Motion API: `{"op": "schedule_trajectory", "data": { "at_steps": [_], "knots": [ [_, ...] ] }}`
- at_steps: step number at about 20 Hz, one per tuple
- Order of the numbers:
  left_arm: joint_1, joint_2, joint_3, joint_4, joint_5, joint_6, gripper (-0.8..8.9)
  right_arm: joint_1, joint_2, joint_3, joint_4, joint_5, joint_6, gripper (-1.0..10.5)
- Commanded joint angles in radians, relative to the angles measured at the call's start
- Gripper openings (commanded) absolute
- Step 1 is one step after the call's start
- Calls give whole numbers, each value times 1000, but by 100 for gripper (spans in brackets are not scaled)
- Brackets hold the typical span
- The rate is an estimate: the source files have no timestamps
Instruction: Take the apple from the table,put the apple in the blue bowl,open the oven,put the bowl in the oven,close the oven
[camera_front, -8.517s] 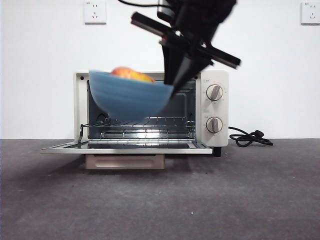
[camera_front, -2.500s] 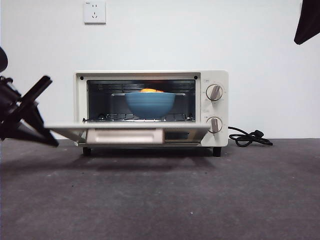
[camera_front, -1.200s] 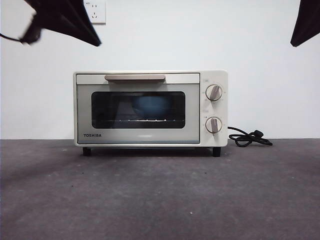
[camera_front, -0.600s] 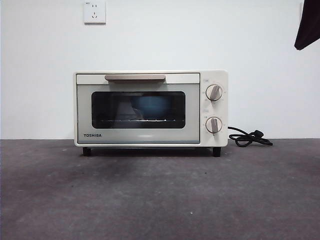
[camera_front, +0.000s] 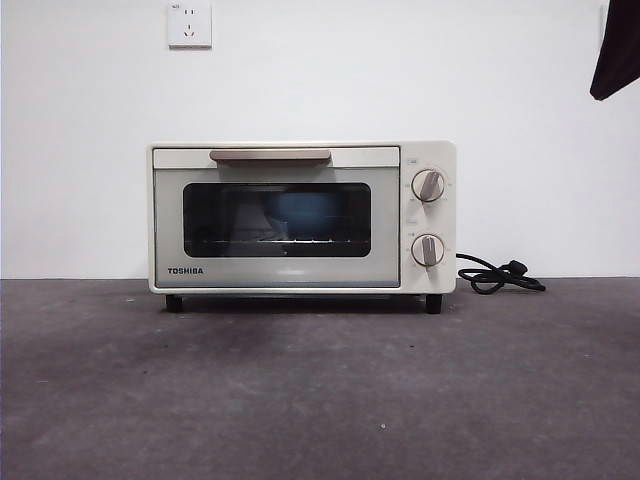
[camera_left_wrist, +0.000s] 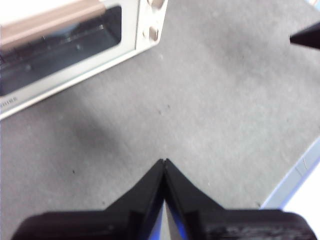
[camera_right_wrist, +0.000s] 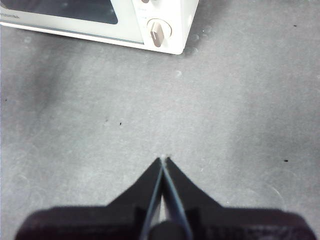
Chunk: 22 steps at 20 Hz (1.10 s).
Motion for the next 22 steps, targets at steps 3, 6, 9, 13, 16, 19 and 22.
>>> {"op": "schedule_trajectory", "data": {
  "at_steps": [3,6,9,13,16,19,22],
  "knots": [
    [85,-76,-1,90,-29,237,-4,1,-1,-10,3,2,10,1],
    [204,-168,-3,175,-29,254,-4,1,-1,-10,3,2,10,1],
    [372,-254,-13,204,-30,273,-4,1,-1,-10,3,2,10,1],
    [564,-344,-92,246,-30,373,-4,1,-1,-10,3,2,10,1],
    [612,-432,-292,415,-29,450,-4,1,-1,-10,3,2,10,1],
    [607,-544,-587,682,-28,449,-4,1,-1,-10,3,2,10,1],
    [595,-679,-876,901,-29,399,-4,1,-1,-10,3,5,10,1]
  ]
}}
